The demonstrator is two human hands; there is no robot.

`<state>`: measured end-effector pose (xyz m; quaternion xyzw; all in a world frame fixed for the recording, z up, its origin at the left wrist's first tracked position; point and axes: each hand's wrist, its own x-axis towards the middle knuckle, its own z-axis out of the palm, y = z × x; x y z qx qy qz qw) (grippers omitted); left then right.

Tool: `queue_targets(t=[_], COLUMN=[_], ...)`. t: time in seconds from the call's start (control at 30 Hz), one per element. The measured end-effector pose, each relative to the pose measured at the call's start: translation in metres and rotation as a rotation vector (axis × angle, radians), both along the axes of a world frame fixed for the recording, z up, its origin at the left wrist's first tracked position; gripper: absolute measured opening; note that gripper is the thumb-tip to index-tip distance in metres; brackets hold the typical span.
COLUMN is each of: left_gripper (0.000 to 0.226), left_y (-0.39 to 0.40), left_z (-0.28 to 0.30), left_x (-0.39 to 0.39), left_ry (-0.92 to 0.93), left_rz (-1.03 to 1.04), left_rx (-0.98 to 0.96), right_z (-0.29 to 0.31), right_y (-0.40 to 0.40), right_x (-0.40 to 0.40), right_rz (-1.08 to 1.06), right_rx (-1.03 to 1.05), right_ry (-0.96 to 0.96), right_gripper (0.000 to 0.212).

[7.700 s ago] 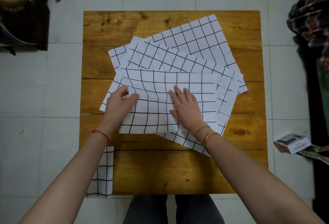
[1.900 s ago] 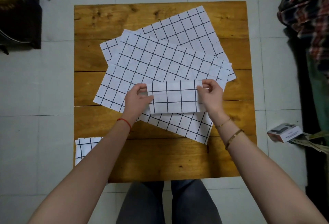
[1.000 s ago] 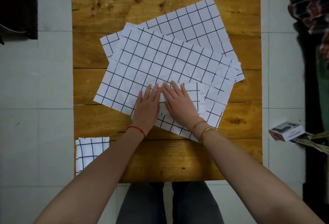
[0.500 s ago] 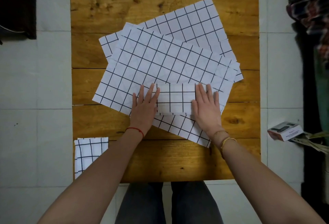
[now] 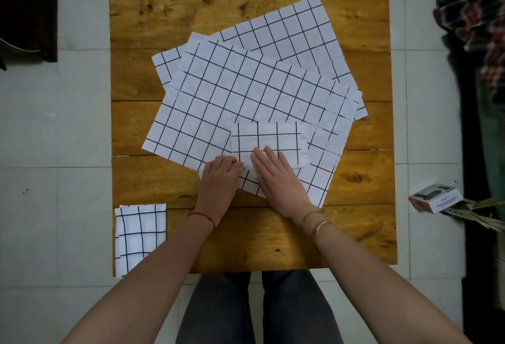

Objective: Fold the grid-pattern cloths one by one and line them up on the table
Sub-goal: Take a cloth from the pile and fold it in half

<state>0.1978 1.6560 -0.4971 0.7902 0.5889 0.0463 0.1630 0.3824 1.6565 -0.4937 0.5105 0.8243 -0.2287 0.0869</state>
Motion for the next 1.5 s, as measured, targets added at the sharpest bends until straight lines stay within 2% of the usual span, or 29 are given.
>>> queue_targets(t=[0.23, 0.37, 0.53, 0.67, 0.73, 0.8, 0.93, 1.13, 1.4, 1.5], left_gripper=[0.035, 0.036, 0.036, 0.028, 0.023, 0.024, 0.032, 0.033, 0.024, 0.017], left_y=[-0.01, -0.01, -0.011, -0.004, 0.002, 0.007, 0.014, 0.024, 0.027, 0.026], left_z=[0.004, 0.006, 0.008, 0.013, 0.014, 0.013, 0.008, 0.01, 0.01, 0.014], left_x=[0.0, 0.001, 0.005, 0.012, 0.015, 0.016, 0.02, 0.038, 0.051, 0.052], left_ry=[0.0, -0.005, -0.031, -0.142, -0.178, -0.178, -0.104, -0.111, -0.186, -0.311], left_rz=[0.04, 0.071, 0.115, 0.295, 0.456, 0.583, 0.677, 0.803, 0.924, 0.95], left_rx=[-0.039, -0.092, -0.143, -0.129, -0.114, -0.151, -0.26, -0.331, -0.382, -0.347], right_z=[-0.01, -0.005, 0.004, 0.016, 0.018, 0.016, 0.008, -0.002, -0.011, -0.007], right_y=[-0.02, -0.033, -0.032, 0.002, 0.03, 0.057, 0.094, 0.117, 0.129, 0.132], right_x=[0.023, 0.055, 0.071, 0.057, 0.047, 0.039, 0.029, 0.024, 0.023, 0.026], right_rz=[-0.057, -0.165, -0.309, -0.407, -0.447, -0.487, -0.414, -0.268, -0.213, -0.174], right_rx=[-0.075, -0.09, 0.031, 0.293, 0.329, 0.291, 0.213, 0.134, 0.07, 0.023], right_ry=[-0.016, 0.019, 0.061, 0.125, 0.129, 0.139, 0.083, -0.05, -0.114, -0.093], right_gripper=[0.055, 0.053, 0.052, 0.029, 0.017, 0.015, 0.018, 0.017, 0.022, 0.018])
